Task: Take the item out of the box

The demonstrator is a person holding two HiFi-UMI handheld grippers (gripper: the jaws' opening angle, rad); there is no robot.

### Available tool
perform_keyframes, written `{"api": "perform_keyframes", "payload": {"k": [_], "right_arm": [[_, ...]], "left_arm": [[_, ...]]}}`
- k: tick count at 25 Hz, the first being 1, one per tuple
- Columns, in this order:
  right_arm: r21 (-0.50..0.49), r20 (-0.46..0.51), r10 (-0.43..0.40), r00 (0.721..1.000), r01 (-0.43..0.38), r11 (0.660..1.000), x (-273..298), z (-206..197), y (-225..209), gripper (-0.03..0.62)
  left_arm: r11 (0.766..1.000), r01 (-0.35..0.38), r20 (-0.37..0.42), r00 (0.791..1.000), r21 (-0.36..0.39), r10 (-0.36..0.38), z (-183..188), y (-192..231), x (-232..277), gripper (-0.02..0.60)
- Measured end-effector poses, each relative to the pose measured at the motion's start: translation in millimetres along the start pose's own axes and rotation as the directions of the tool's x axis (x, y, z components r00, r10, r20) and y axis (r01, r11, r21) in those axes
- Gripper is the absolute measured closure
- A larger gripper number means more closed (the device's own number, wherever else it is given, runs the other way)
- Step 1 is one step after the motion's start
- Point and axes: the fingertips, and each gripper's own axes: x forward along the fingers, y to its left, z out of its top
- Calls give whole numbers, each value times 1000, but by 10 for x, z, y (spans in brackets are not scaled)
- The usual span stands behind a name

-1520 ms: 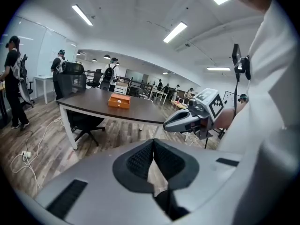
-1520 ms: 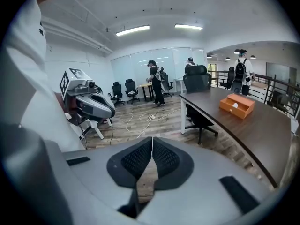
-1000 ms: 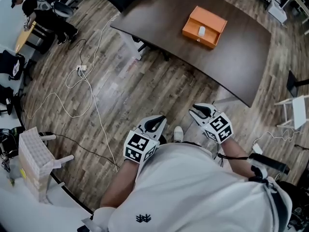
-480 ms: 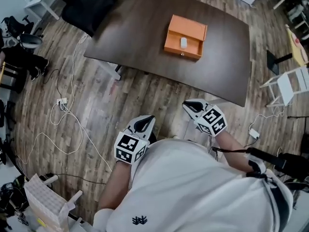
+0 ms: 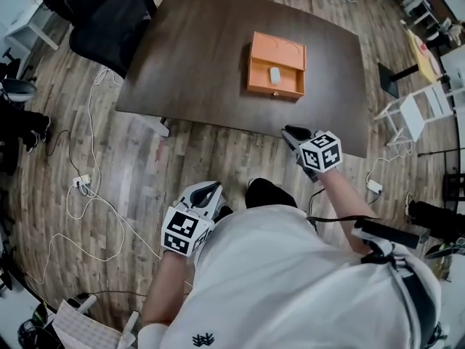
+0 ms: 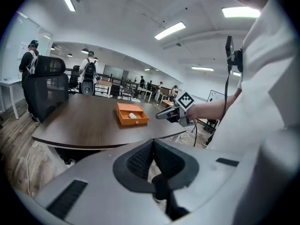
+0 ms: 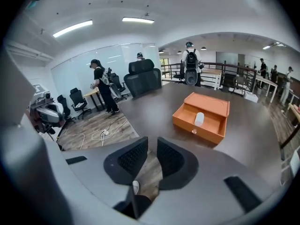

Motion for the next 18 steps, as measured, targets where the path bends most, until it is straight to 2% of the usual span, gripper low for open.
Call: {"api": "perform_keyframes", "payload": {"k": [2,5,14,18], "right_arm": [[20,-14,-36,999,36,999,119,84,-209,522],[28,-33,-72,997,73,997,364,239,-504,510],[52,-106,-138,985,144,988,1239,717,-1598,456],[67,-164,-140,977,152,986,1567,749,-1981,439]], "left_arm": [[999,-23,24,999,-23,23,49,131,-47,571],[997,-66,44,997,-50,69,113,362,-97,571],[969,-232,29,971,-82,235,625,1123,-61,571],[962,-261,14,965,-82,263,861,1376,208,571]]}}
